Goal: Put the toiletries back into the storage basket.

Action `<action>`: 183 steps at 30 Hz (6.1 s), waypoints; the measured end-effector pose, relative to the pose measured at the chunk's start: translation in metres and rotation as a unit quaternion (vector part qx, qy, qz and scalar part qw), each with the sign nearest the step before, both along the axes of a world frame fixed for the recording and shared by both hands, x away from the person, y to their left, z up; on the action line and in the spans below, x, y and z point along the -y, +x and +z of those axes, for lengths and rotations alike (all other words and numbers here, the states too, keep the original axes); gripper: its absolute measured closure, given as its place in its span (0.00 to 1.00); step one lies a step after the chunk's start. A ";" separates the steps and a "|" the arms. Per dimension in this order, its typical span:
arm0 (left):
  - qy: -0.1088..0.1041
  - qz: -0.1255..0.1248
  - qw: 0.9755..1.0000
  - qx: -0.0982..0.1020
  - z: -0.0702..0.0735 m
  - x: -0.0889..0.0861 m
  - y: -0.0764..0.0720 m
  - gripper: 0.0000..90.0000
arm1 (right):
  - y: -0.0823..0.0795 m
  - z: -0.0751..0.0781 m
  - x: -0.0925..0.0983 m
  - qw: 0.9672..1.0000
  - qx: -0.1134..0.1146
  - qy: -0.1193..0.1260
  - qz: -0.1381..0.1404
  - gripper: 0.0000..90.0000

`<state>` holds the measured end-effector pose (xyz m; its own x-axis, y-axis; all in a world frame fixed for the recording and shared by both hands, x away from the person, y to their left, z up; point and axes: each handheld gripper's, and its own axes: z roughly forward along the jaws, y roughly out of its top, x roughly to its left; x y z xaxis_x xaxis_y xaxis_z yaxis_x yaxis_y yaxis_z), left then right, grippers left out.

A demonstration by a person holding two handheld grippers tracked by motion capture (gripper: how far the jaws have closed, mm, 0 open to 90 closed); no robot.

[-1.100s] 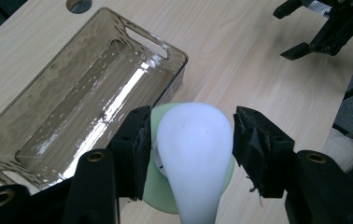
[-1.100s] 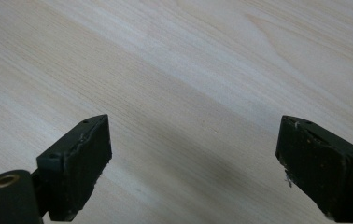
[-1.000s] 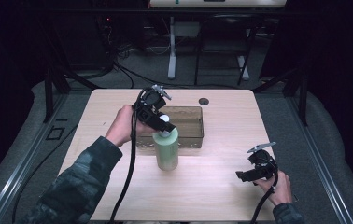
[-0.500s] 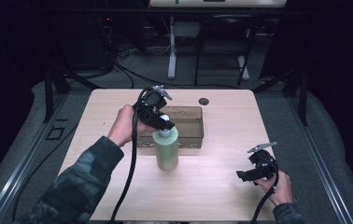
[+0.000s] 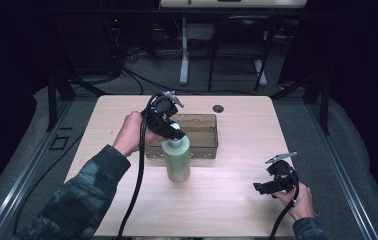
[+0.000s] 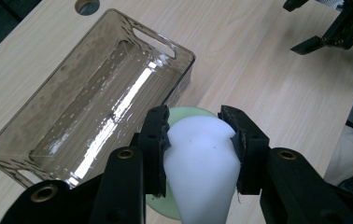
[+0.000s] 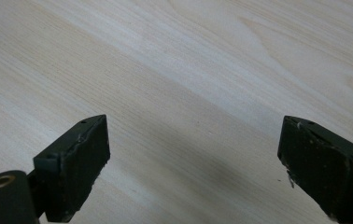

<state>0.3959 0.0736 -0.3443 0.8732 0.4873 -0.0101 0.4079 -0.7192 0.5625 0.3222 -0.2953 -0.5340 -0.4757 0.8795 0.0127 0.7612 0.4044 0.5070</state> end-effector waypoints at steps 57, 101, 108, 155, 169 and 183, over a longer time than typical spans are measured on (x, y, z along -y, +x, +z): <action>0.004 -0.001 1.000 0.018 0.050 -0.022 0.002 0.70 | 0.000 0.000 -0.001 1.000 -0.002 -0.007 0.003 0.03; 0.010 0.026 0.999 0.032 0.086 -0.032 0.022 0.70 | 0.000 -0.001 -0.002 1.000 -0.002 -0.008 0.005 0.03; 0.009 0.040 0.999 0.033 0.091 -0.037 0.029 0.70 | 0.001 -0.002 -0.001 1.000 -0.005 -0.009 0.004 0.03; 0.009 0.102 0.994 0.044 0.097 -0.042 0.072 0.70 | -0.001 -0.001 0.000 1.000 -0.002 -0.008 0.006 0.04; 0.013 0.122 0.992 0.036 0.088 -0.039 0.087 0.70 | -0.001 -0.001 0.000 1.000 0.000 -0.009 0.007 0.03; 0.017 0.131 0.991 0.031 0.074 -0.040 0.095 0.70 | -0.002 -0.001 -0.002 1.000 -0.001 -0.008 0.007 0.03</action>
